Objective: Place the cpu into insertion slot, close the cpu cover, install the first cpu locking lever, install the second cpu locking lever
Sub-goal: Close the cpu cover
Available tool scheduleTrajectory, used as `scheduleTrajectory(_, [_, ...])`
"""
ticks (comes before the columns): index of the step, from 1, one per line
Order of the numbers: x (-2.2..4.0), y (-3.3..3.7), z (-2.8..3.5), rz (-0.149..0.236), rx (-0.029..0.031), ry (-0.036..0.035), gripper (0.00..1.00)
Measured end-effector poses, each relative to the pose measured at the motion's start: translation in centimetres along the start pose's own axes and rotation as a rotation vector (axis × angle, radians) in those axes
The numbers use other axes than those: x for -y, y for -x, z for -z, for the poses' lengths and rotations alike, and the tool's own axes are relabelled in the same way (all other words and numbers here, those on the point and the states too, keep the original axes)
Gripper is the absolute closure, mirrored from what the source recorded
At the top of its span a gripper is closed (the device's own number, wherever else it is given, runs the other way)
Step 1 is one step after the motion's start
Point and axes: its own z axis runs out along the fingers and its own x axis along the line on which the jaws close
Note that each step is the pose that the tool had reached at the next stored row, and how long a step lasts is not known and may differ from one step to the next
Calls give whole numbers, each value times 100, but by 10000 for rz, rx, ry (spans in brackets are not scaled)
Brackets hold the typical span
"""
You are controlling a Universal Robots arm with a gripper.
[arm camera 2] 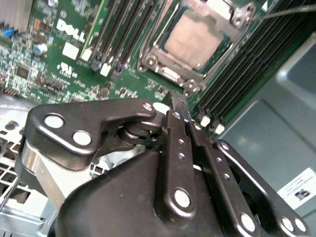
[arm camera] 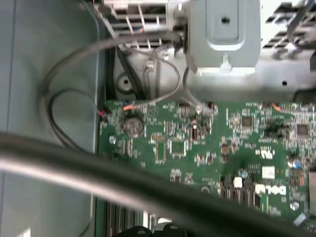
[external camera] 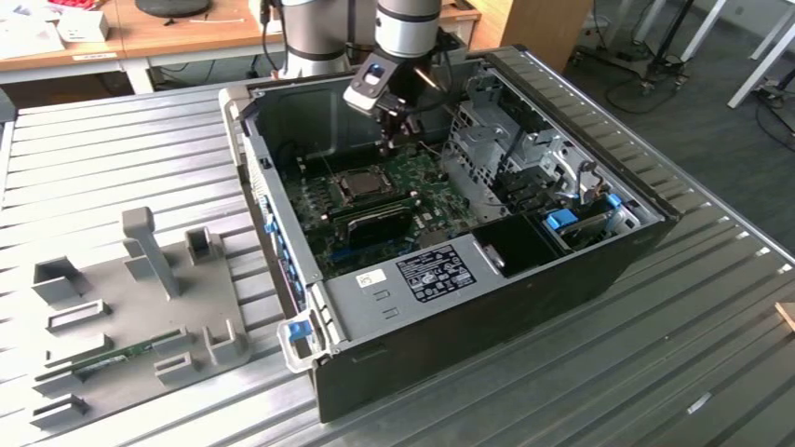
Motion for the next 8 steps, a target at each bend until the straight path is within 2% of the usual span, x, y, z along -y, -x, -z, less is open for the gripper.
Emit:
scheduleTrajectory(6, [206,-1,-14,-1,3,13,89])
scheduleTrajectory(8, [227,-1,-14,0,3,14,89])
